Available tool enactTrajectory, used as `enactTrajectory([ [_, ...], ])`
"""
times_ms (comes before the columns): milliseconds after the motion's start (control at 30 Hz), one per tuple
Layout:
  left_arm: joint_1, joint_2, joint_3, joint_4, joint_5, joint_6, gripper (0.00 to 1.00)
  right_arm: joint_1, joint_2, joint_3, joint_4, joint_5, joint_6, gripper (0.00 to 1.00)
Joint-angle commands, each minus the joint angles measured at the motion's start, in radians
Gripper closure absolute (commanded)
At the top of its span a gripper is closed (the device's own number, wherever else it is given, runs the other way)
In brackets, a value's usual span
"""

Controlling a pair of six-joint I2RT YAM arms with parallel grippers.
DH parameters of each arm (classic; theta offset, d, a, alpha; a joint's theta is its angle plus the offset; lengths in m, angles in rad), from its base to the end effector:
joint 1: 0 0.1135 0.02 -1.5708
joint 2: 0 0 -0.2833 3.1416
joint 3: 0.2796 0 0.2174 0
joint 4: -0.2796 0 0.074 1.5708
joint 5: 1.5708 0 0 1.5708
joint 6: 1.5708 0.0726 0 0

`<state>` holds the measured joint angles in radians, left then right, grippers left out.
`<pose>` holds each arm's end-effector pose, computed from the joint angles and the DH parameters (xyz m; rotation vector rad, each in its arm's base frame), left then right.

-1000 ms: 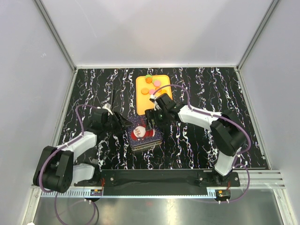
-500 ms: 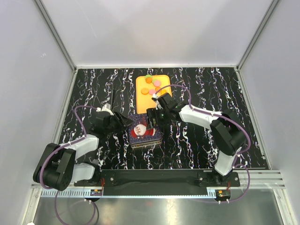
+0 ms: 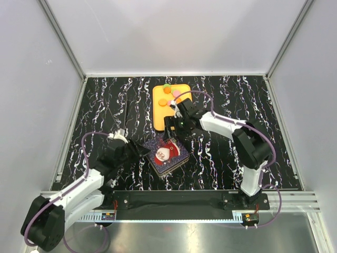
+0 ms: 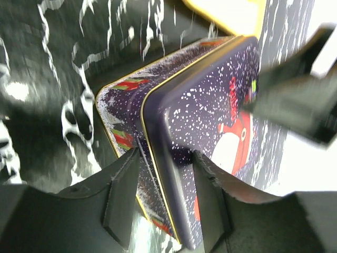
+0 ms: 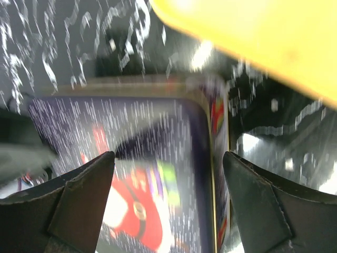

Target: Pack the cookies

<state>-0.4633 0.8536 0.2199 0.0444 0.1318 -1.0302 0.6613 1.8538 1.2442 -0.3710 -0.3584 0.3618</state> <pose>0.1380 -0.0796 0.1705 -0.5726 2.2595 -0.9584 0.2873 0.2558 0.1971 -0.5459 2.6287 0.8223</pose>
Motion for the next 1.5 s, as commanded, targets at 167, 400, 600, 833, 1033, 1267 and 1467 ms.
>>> enactTrajectory([
  [167,-0.023,0.021,0.006,-0.152,0.046,0.025,0.86,-0.006,0.134,0.133,0.02,-0.033,-0.006,0.14],
  [400,-0.025,0.074,-0.002,-0.084,0.043,0.022,0.87,-0.006,0.156,0.046,0.089,-0.016,0.003,0.25],
  [600,-0.031,0.119,-0.011,-0.048,0.045,0.016,0.91,-0.002,0.219,0.021,0.139,-0.031,0.022,0.41],
  [833,-0.035,0.053,0.053,-0.176,0.019,0.071,0.83,-0.003,0.191,-0.04,0.181,0.009,0.019,0.45],
  [1033,-0.034,-0.031,0.16,-0.389,-0.038,0.143,0.67,-0.011,0.176,-0.038,0.173,0.015,0.006,0.43],
  [1267,-0.031,-0.1,0.24,-0.523,-0.052,0.211,0.44,-0.022,0.166,-0.037,0.175,0.007,0.006,0.41],
  [1467,-0.021,-0.12,0.346,-0.489,0.06,0.246,0.83,-0.023,0.163,-0.034,0.172,-0.001,0.005,0.43],
])
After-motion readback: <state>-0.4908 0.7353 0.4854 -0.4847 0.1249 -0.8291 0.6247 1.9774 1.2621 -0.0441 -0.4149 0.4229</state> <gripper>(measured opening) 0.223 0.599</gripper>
